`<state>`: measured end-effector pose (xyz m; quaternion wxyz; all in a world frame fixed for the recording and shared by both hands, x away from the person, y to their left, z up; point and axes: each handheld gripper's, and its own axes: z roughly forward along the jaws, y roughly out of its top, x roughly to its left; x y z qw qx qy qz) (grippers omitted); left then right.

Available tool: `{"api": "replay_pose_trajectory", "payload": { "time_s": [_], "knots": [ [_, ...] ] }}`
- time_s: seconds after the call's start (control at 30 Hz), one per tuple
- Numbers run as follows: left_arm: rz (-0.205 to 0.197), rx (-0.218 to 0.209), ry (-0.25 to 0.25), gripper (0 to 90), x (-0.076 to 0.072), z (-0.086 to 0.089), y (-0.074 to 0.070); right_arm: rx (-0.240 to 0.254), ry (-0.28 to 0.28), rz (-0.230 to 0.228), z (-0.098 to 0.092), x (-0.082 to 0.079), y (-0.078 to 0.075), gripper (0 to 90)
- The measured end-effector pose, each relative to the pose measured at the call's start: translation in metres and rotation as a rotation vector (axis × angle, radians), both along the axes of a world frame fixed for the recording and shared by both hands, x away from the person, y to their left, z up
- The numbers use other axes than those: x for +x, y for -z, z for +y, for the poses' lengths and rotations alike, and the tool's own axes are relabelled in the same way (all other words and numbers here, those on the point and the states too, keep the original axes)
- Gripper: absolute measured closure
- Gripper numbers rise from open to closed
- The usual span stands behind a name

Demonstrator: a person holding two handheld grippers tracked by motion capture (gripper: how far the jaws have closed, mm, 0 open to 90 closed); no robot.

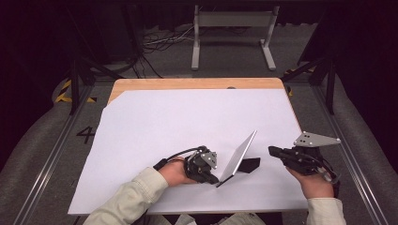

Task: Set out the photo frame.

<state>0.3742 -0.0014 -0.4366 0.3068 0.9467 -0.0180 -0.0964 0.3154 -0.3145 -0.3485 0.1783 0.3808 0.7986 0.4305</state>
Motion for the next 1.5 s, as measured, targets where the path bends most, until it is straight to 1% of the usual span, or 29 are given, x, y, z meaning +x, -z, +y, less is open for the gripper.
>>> {"api": "replay_pose_trajectory", "payload": {
  "time_s": [0.2,0.4,0.5,0.57,0.63,0.83,0.9,0.93,1.03,1.17,1.37,1.5],
  "knots": [
    [0.003,0.001,0.023,90.0,-0.006,-0.008,0.000,0.003,0.008,-0.001,-0.002,-0.002,-0.002,88.4],
    [0.001,-0.009,0.050,90.0,-0.009,-0.018,0.000,0.005,0.016,-0.001,-0.005,-0.005,-0.001,88.3],
    [0.013,-0.012,0.058,90.0,-0.010,-0.023,0.000,0.007,0.019,0.001,-0.008,-0.006,-0.001,88.4],
    [0.009,-0.019,0.065,90.0,-0.011,-0.027,0.000,0.007,0.025,0.002,-0.010,-0.007,-0.001,88.4],
    [0.014,-0.020,0.071,90.0,-0.012,-0.030,0.000,0.010,0.032,0.001,-0.011,-0.008,-0.001,88.4],
    [0.014,-0.027,0.089,90.0,-0.013,-0.040,0.001,0.011,0.044,-0.001,-0.016,-0.014,-0.002,88.4],
    [0.022,-0.026,0.092,90.0,-0.014,-0.044,0.001,0.013,0.054,-0.002,-0.019,-0.017,-0.002,88.4],
    [0.019,-0.025,0.099,90.0,-0.014,-0.048,0.001,0.015,0.063,-0.002,-0.022,-0.019,-0.002,88.4],
    [0.017,-0.027,0.098,90.0,-0.014,-0.052,0.002,0.019,0.074,-0.005,-0.025,-0.022,-0.003,88.4],
    [0.013,-0.039,0.095,90.0,-0.014,-0.058,0.002,0.026,0.090,-0.008,-0.032,-0.025,-0.003,88.4],
    [0.009,-0.060,0.071,90.0,-0.015,-0.066,0.004,0.036,0.104,-0.002,-0.036,-0.029,-0.003,88.4],
    [0.019,-0.078,0.044,90.0,-0.014,-0.071,0.005,0.037,0.104,-0.009,-0.037,-0.030,-0.004,88.4]
  ]
}}
